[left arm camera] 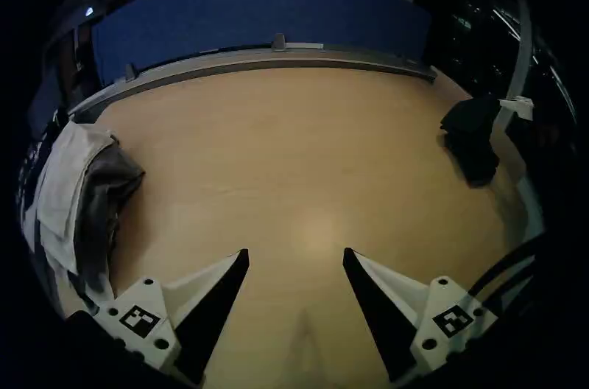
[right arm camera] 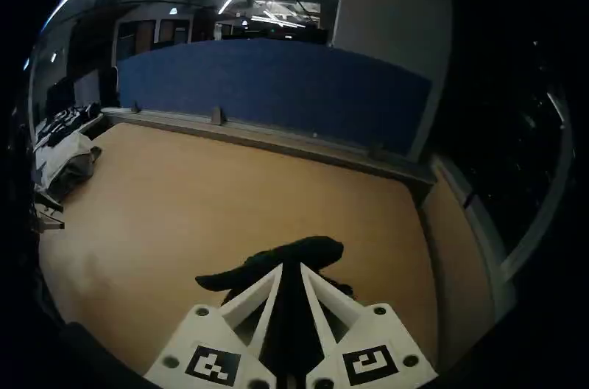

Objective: Fold towel

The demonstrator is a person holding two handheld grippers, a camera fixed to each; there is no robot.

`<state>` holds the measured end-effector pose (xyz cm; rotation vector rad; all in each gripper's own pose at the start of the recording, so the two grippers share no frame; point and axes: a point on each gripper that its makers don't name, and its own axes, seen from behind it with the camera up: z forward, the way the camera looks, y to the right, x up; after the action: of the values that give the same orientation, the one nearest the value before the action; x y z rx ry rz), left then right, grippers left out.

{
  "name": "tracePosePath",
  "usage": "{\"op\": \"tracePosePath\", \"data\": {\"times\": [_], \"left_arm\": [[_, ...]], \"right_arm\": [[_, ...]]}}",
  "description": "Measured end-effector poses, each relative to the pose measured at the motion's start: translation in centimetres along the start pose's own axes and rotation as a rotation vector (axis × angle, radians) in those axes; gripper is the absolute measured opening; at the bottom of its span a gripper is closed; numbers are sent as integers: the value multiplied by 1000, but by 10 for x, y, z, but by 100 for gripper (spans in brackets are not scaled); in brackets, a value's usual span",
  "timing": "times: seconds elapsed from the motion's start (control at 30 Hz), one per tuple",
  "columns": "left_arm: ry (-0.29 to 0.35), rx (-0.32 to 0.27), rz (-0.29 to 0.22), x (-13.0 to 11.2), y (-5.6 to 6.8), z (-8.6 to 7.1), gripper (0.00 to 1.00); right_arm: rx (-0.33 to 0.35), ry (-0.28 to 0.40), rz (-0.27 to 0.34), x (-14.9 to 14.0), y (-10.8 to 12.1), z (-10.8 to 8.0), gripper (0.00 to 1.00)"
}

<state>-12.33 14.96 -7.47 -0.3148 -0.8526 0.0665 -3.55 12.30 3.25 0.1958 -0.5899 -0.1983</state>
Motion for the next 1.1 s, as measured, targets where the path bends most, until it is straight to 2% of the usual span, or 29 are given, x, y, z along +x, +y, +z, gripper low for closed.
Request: {"op": "tracePosePath", "data": {"times": [0.3, 0.5, 0.7, 0.9, 1.1], "left_arm": [[-1, -1, 2, 0, 1, -1, 95], [-2, 2, 8, -1, 1, -2, 95], [-3, 3, 11, 0, 0, -3, 95], [-9, 6, 18, -2, 0, -3, 95], [-11, 7, 23, -1, 0, -3, 95]], "right_arm": [[-35, -47, 55, -40, 11, -12, 2], [-72, -105, 90, -78, 19, -16, 2], [-108, -164, 139, -119, 28, -13, 2], [-150, -208, 187, -147, 40, -7, 2], [-161, -250, 233, -167, 45, 1, 2]]}}
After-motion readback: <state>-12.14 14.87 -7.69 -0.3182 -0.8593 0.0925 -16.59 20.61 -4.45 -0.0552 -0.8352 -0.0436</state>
